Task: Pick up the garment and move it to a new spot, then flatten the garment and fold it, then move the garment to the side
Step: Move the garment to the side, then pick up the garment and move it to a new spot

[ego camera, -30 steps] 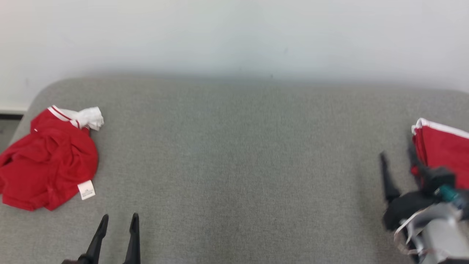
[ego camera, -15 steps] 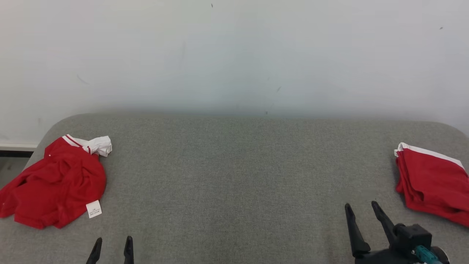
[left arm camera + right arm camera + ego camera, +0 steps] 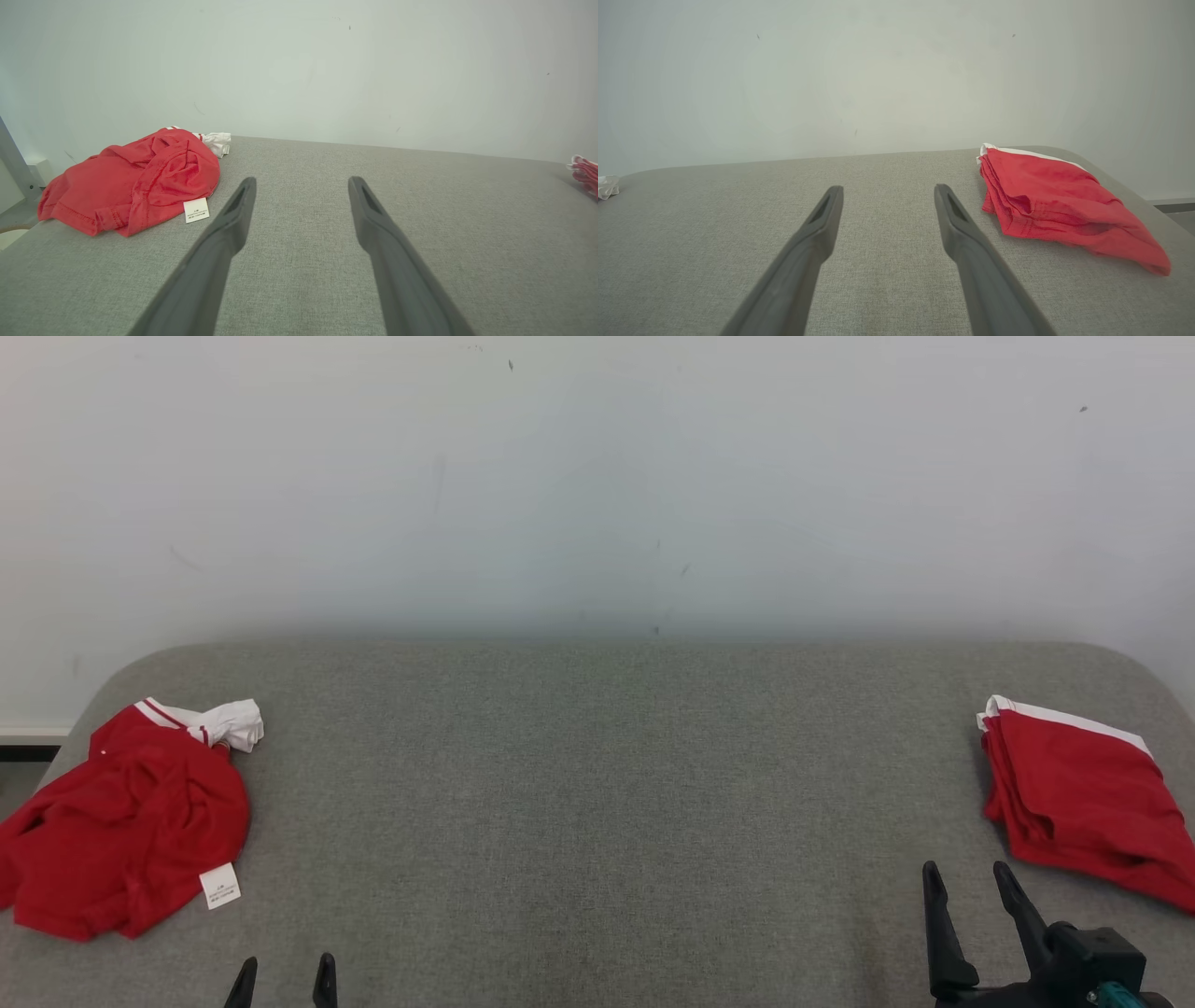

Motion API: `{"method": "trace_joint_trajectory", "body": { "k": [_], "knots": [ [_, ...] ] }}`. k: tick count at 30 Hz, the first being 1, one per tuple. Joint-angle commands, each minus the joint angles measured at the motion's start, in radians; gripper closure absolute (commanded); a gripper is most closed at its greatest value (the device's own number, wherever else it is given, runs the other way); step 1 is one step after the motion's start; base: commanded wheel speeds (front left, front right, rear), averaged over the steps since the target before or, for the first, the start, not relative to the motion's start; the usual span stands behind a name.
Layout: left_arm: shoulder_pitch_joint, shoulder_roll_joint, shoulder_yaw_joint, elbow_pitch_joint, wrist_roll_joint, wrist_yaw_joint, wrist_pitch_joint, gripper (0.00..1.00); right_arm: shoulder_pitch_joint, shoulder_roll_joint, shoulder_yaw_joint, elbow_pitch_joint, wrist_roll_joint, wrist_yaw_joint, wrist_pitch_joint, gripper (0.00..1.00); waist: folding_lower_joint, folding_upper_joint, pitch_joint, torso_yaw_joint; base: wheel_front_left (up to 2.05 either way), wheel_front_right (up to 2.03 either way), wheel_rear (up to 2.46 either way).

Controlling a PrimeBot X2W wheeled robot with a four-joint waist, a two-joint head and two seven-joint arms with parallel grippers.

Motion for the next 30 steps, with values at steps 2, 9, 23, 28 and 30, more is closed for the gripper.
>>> {"method": "trace_joint_trajectory", "body": {
  "k": [2, 9, 23, 28, 30],
  "knots": [
    [0.002, -0.007, 0.003, 0.002, 0.006, -0.003, -0.003, 0.00, 0.019, 0.003, -0.007, -0.012, -0.005, -0.002, 0.000, 0.00, 0.0000, 0.0000, 0.000, -0.002, 0.00, 0.00, 0.00],
    [-0.003, -0.012, -0.003, -0.001, 0.010, -0.007, -0.003, 0.00, 0.021, 0.004, 0.004, -0.026, 0.019, -0.002, 0.004, 0.00, 0.0000, 0.0000, 0.009, -0.006, 0.00, 0.00, 0.00],
    [-0.023, -0.004, -0.028, 0.016, 0.018, -0.011, -0.003, 0.00, 0.038, 0.004, 0.010, -0.028, 0.032, -0.002, 0.002, 0.00, 0.0000, 0.0000, 0.010, 0.070, 0.00, 0.00, 0.00],
    [-0.014, 0.017, -0.024, 0.019, 0.010, -0.012, 0.001, 0.00, 0.035, 0.004, 0.038, -0.017, 0.049, -0.002, -0.001, 0.00, 0.0000, 0.0000, 0.000, 0.171, 0.00, 0.00, 0.00],
    [-0.007, 0.025, -0.020, 0.016, 0.010, -0.008, 0.004, 0.00, 0.030, 0.004, 0.049, -0.010, 0.054, -0.002, -0.006, 0.00, 0.0000, 0.0000, -0.004, 0.216, 0.00, 0.00, 0.00]
  ]
}}
